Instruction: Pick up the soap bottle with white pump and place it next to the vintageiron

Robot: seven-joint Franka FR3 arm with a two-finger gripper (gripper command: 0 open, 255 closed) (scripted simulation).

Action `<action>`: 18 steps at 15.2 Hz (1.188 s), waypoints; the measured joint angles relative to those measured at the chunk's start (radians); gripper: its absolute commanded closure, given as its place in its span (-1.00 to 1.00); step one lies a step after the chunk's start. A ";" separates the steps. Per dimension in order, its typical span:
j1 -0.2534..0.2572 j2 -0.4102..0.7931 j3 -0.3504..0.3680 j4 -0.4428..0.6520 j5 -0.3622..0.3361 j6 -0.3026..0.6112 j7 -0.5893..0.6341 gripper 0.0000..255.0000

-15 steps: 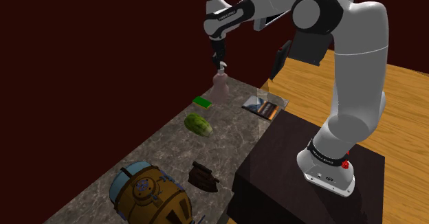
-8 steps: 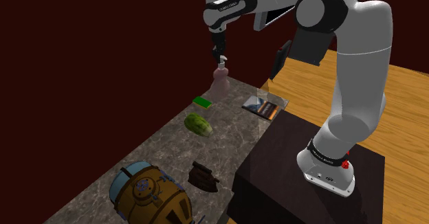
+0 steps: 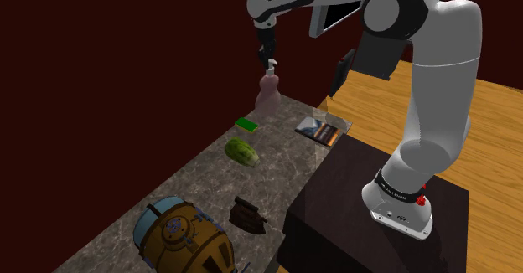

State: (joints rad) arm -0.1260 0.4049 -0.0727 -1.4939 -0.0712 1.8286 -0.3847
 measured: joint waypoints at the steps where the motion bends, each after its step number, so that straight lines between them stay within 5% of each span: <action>1: 0.001 -0.003 0.000 0.007 0.000 -0.010 0.000 1.00; 18: -0.002 -0.004 -0.002 0.236 0.003 -0.239 -0.021 1.00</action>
State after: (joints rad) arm -0.1281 0.4008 -0.0746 -1.2582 -0.0685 1.5897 -0.4058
